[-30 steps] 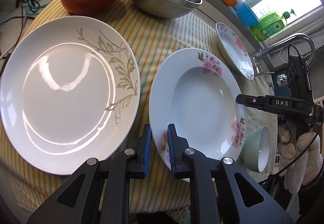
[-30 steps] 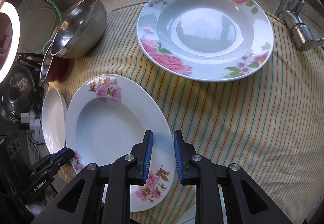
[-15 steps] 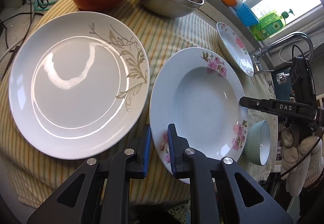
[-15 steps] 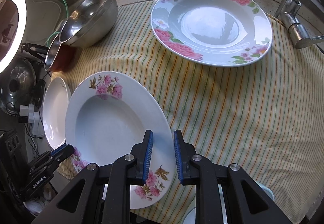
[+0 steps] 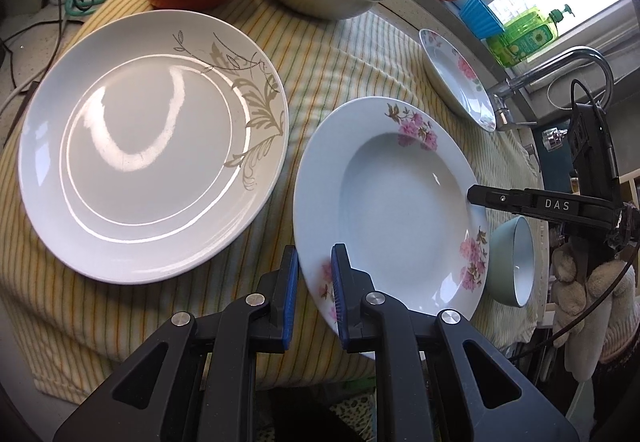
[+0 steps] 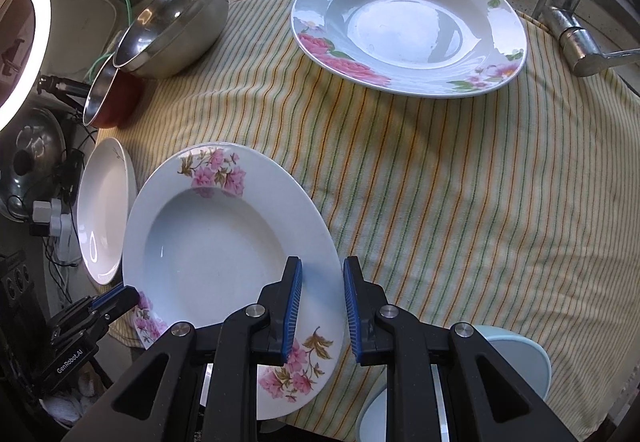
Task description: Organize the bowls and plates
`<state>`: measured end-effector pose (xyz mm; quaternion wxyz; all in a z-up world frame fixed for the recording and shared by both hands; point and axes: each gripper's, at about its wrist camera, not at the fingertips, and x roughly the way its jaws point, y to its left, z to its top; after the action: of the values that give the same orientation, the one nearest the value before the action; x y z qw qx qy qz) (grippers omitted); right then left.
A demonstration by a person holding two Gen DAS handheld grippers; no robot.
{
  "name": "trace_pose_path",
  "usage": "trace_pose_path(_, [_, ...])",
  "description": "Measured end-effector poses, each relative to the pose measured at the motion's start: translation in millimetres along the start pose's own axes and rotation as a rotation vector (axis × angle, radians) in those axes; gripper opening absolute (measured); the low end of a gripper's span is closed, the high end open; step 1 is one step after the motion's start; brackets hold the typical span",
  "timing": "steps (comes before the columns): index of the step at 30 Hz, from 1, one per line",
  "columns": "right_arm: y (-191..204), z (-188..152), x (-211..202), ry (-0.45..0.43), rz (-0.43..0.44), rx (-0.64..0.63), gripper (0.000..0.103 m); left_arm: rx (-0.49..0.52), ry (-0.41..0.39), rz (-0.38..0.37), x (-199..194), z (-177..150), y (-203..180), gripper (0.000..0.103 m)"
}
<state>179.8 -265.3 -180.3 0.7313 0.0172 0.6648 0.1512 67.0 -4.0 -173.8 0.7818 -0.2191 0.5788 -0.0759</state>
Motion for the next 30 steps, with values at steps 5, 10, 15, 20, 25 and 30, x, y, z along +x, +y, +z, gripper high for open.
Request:
trace_pose_path(5, [5.1, -0.4, 5.1, 0.013, -0.007, -0.014, 0.019, -0.003, 0.010, 0.000, 1.2, -4.8, 1.6, 0.015])
trace_pose_path(10, [9.6, 0.4, 7.4, 0.018, -0.014, -0.024, 0.019, -0.007, 0.021, 0.000, 2.9, -8.1, 3.0, 0.015])
trace_pose_path(15, [13.0, -1.1, 9.5, 0.021, -0.028, -0.034, 0.019, -0.004, 0.027, -0.004, 1.9, -11.3, 1.9, 0.015])
trace_pose_path(20, [16.4, -2.0, 11.9, 0.026, -0.033, -0.046, 0.019, 0.003, 0.033, 0.000, 3.1, -14.0, 1.8, 0.015])
trace_pose_path(25, [21.8, -2.5, 13.9, 0.026, -0.055, -0.065, 0.019, 0.010, 0.032, 0.003, 3.6, -14.9, -0.1, 0.015])
trace_pose_path(30, [23.6, -3.9, 15.9, 0.031, -0.062, -0.069, 0.019, 0.013, 0.033, 0.000, 3.3, -15.6, 0.6, 0.014])
